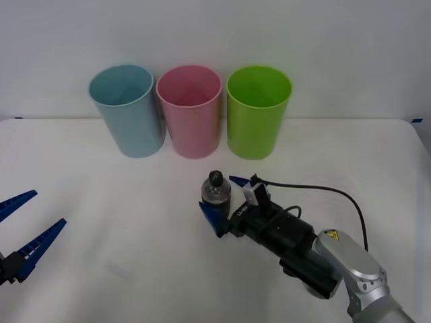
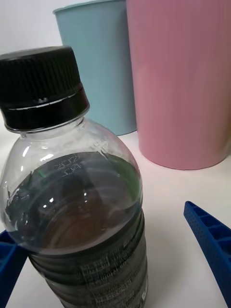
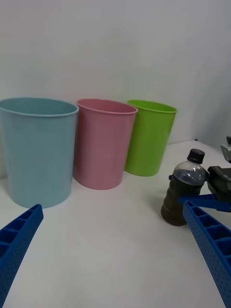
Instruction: Grasp the object on the table and drop it into the matching bin: aluminum can to the light blue bin, PET bottle to the pink bin.
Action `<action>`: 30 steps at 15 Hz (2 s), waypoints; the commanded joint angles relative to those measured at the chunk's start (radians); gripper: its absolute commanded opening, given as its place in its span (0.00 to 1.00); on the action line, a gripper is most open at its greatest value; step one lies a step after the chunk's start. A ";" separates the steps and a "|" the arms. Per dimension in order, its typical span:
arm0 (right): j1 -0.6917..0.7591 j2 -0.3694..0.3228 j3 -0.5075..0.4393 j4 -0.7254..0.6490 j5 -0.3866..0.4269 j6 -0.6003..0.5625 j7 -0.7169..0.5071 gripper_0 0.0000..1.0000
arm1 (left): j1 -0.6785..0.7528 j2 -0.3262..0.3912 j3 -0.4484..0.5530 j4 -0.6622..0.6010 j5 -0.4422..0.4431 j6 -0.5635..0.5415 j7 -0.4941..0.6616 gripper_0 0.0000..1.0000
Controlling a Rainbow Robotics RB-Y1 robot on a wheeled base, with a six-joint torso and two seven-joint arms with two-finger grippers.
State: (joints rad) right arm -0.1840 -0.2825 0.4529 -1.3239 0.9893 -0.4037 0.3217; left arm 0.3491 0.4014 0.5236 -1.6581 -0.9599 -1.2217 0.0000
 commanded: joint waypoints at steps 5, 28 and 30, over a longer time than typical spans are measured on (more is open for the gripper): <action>0.001 0.000 -0.003 0.000 0.000 0.000 0.008 1.00 | 0.000 0.000 0.000 0.000 0.000 0.000 0.000 1.00; 0.098 -0.193 -0.096 -0.314 -0.081 -0.057 -0.047 0.00 | 0.000 0.000 0.000 0.000 0.000 0.000 0.000 1.00; 0.106 -0.211 -0.119 -0.353 -0.083 -0.070 -0.105 0.00 | 0.000 0.000 0.000 0.000 0.000 0.000 0.000 1.00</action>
State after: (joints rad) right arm -0.0800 -0.4879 0.3447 -1.6635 0.9062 -0.4665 0.2464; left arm 0.3491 0.4014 0.5236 -1.6581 -0.9599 -1.2217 0.0000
